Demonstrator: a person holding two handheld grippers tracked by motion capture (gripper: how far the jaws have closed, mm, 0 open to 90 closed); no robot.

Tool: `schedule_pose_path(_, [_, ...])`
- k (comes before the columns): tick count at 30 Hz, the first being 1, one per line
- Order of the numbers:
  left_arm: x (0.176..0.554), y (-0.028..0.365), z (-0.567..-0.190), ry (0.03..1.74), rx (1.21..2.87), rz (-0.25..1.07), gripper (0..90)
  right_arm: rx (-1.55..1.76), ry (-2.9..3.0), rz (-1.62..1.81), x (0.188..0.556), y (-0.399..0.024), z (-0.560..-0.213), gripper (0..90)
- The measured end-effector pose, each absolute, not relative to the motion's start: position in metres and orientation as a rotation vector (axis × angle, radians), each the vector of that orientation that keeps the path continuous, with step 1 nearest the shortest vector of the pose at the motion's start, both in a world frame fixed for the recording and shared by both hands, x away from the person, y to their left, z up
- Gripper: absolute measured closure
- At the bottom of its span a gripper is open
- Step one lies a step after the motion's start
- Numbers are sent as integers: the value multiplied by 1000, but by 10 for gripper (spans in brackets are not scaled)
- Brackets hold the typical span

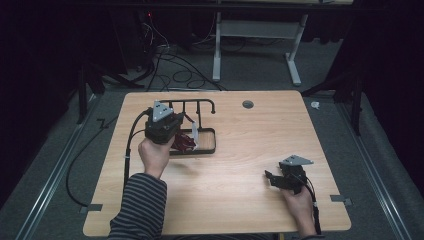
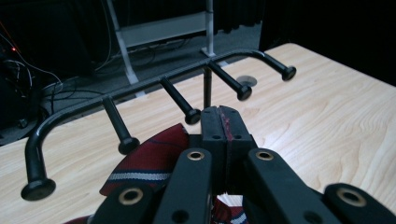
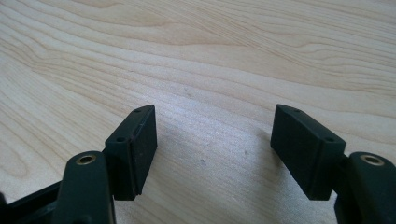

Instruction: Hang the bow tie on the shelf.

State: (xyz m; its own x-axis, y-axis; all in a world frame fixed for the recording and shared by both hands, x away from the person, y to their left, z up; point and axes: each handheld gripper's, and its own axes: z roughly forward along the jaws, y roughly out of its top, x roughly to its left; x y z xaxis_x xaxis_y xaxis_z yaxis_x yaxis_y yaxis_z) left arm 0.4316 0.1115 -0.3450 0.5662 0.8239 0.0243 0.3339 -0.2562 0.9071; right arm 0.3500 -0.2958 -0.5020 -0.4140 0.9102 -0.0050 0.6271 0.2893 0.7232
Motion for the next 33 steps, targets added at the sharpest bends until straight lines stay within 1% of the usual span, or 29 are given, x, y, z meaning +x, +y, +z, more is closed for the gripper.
schedule_pose_path(25, [459,110,-345,1023,1801,678,900,1374,2146,913,350,-296,-502,330])
schedule_pose_path(33, [465,104,-346,1035,1816,703,897,1375,2146,915,350,-296,-502,329])
